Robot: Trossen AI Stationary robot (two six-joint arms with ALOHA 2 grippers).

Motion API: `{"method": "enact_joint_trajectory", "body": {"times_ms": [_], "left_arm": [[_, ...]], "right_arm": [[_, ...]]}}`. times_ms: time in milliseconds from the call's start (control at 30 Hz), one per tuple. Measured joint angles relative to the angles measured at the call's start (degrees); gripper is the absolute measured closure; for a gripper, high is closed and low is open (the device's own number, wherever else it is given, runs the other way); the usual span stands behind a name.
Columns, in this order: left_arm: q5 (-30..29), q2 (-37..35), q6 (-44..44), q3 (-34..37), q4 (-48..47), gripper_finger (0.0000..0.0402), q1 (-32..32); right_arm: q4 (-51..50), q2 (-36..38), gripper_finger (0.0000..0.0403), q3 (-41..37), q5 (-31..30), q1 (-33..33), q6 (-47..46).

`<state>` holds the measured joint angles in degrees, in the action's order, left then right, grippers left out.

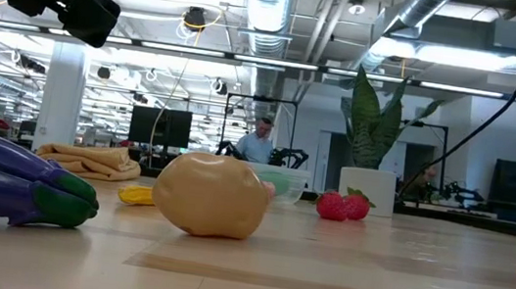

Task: Pick and placing Produce into tupperware
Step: Put the right yellow corn into the transparent bin

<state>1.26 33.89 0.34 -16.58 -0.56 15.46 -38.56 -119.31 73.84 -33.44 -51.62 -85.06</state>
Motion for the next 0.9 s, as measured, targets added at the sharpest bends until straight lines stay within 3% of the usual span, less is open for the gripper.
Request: {"method": "enact_joint_trajectory", "body": {"times_ms": [400,900], "left_arm": [[-0.06,0.0,-0.18,0.0,0.02,0.0159,0.0],[-0.09,-0.02,-0.79,0.0,0.04,0.0159,-0.02]], "right_arm": [[-1.55,0.0,0.032,-0.02,0.23,0.02,1.46],[-2.87,0.02,0.037,-0.09,-1.09,1.45,5.44]]}}
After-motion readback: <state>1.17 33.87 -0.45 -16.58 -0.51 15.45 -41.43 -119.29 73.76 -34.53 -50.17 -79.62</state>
